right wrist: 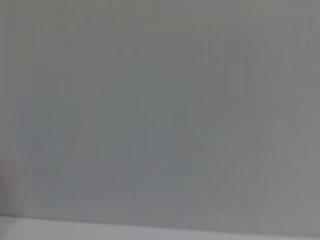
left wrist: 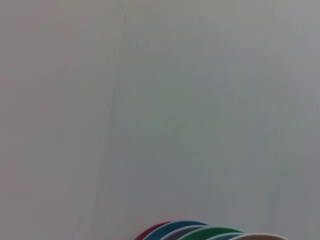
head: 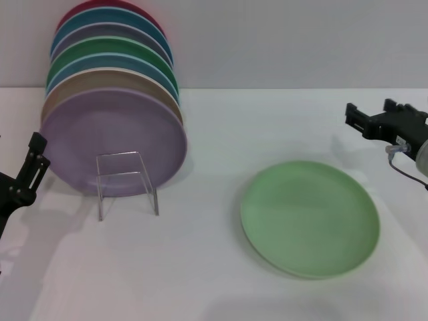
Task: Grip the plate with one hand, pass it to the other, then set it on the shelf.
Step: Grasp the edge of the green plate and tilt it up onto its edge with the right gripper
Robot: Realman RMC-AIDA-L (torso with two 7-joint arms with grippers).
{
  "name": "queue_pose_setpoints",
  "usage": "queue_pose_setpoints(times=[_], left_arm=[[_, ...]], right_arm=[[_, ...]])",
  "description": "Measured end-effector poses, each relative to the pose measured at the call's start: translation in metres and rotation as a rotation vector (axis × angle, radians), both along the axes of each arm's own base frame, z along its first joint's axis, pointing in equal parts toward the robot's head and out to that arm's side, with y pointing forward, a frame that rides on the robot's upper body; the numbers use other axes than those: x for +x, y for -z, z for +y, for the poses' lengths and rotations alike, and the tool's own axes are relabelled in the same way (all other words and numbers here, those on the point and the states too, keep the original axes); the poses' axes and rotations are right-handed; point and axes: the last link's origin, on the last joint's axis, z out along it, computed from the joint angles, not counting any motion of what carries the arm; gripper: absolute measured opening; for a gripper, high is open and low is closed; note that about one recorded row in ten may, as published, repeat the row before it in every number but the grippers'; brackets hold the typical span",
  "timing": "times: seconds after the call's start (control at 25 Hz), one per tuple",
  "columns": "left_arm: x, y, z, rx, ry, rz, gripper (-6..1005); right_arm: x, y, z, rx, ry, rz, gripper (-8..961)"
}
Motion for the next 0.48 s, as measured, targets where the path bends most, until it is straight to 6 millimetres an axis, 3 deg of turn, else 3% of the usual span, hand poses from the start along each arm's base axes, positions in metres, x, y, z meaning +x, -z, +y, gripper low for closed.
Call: queue_pose_setpoints(times=[0.2,0.48], left_arm=[[0.002,0.0,0.003,-0.002,0.007,0.003,775],[0.003,0.0,0.006,-0.006,0.01,0.008,775]], right_arm=[[0.002,-0.015,0.004,-0.129,0.027,0.032,740],[-0.022,-0.017,0.002,-0.318,0.051,-0.083,738]])
